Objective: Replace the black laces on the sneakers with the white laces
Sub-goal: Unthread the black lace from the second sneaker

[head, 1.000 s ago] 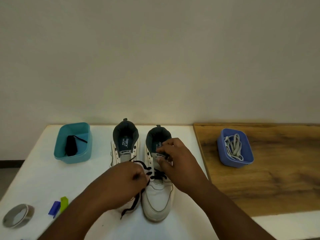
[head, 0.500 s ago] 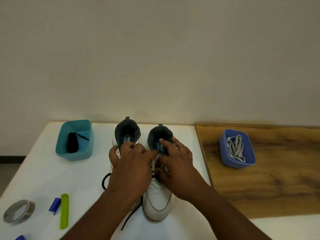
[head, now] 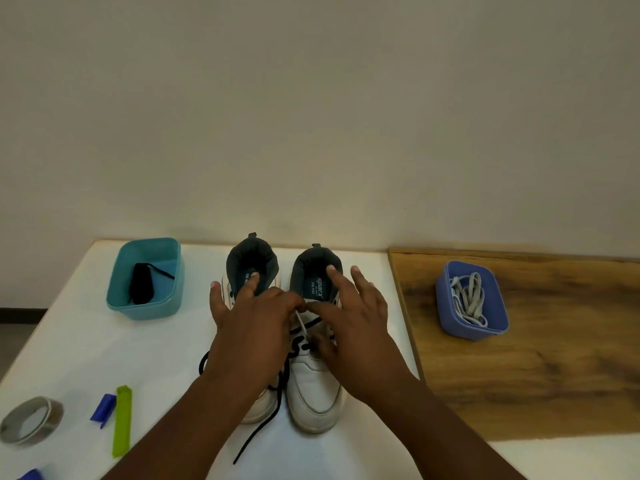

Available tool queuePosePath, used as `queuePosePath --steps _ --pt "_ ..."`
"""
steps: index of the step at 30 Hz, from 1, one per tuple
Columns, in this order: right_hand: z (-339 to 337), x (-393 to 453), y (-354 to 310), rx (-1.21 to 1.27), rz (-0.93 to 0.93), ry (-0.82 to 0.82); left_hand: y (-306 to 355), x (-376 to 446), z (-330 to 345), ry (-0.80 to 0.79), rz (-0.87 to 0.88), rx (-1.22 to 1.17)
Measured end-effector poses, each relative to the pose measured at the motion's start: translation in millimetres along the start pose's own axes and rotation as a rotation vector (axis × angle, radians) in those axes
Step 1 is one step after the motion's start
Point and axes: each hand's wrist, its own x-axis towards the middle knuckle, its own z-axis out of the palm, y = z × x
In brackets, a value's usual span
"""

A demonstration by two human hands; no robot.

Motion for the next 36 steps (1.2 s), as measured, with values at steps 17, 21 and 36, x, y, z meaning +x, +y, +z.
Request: queuePosePath --steps 17,21,36 --pt "7.5 1.4 -6.3 -0.06 0.014 0.078 -4.3 0.7 3.6 0.033 -0.006 -0.005" --pt "-16.8 6.3 20.0 -0.073 0.24 0.332 -9.5 1.3 6.3 0.055 0.008 -0.026" --pt "-21.6 6.6 41.1 0.111 0.455 0.594 -9.8 1.9 5.7 0.036 0.013 -0.062"
